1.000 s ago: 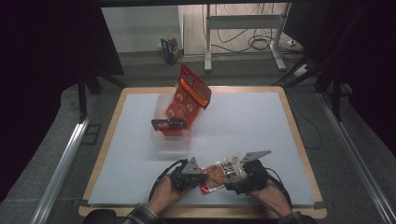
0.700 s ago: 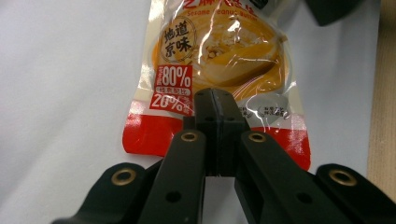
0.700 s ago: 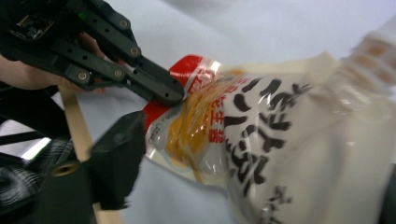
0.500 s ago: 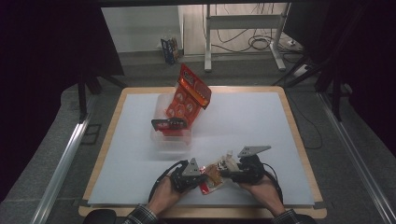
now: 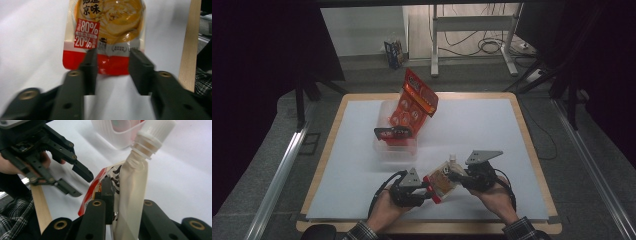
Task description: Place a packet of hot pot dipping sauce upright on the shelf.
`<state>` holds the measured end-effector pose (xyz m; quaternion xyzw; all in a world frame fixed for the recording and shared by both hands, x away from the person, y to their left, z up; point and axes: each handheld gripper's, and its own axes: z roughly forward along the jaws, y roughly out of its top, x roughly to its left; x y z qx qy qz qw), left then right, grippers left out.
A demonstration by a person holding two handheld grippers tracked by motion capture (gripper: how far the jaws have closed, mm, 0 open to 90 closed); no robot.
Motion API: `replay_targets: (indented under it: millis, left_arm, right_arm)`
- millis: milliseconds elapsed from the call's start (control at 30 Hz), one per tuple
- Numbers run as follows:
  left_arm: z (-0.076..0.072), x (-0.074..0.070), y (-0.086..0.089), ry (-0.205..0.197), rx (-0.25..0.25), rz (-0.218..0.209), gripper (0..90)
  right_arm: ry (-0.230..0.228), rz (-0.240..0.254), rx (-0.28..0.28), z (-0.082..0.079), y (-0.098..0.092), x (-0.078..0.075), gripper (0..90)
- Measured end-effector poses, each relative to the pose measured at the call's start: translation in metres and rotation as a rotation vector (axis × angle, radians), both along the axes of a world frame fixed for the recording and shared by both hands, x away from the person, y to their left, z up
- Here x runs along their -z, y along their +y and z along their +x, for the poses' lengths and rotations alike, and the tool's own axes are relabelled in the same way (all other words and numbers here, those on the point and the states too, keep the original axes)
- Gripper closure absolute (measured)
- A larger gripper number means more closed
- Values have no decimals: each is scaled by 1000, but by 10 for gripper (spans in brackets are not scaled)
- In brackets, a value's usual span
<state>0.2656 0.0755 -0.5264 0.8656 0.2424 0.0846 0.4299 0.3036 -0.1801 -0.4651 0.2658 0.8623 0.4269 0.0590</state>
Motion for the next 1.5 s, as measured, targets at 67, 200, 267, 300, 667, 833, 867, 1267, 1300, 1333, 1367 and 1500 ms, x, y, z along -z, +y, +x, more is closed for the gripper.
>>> replay_targets:
  millis: [67, 200, 267, 300, 667, 833, 867, 1267, 1300, 1333, 1367, 1500]
  left_arm:
    - [-3, -1, 1, -9, -4, -6, 477]
    - [-8, -4, 3, -40, -9, 8, 356]
    - [-9, -5, 4, -42, -13, 4, 295]
    - [-10, -6, 5, -43, -16, 2, 280]
    - [-20, -11, 18, -40, -61, 14, 98]
    - [-31, -11, 30, -36, -76, -1, 59]
    - [-33, -11, 33, -41, -80, 4, 55]
    - [-44, -8, 57, -85, -139, 50, 5]
    - [-44, -7, 60, -78, -146, 48, 3]
    - [-45, -7, 61, -77, -149, 46, 2]
    - [-45, -7, 63, -77, -156, 44, 1]
    - [-46, -6, 71, -75, -176, 37, 0]
  right_arm:
    - [-11, -5, 5, 1, 0, -3, 826]
    - [-26, 2, 9, 3, -2, -9, 831]
    - [-33, 8, 14, 4, -3, -13, 834]
    - [-37, 9, 13, 5, -3, -15, 836]
    - [-74, -4, 19, 13, -4, -28, 864]
    - [-88, -1, 14, 18, -1, -35, 874]
    - [-92, 0, 13, 19, -1, -37, 875]
    - [-117, 17, -11, 37, 13, -57, 879]
    - [-117, 17, -13, 38, 15, -58, 879]
    - [-114, 19, -17, 40, 17, -59, 879]
    - [-113, 19, -21, 42, 18, -60, 880]
    - [-110, 19, -39, 49, 25, -63, 880]
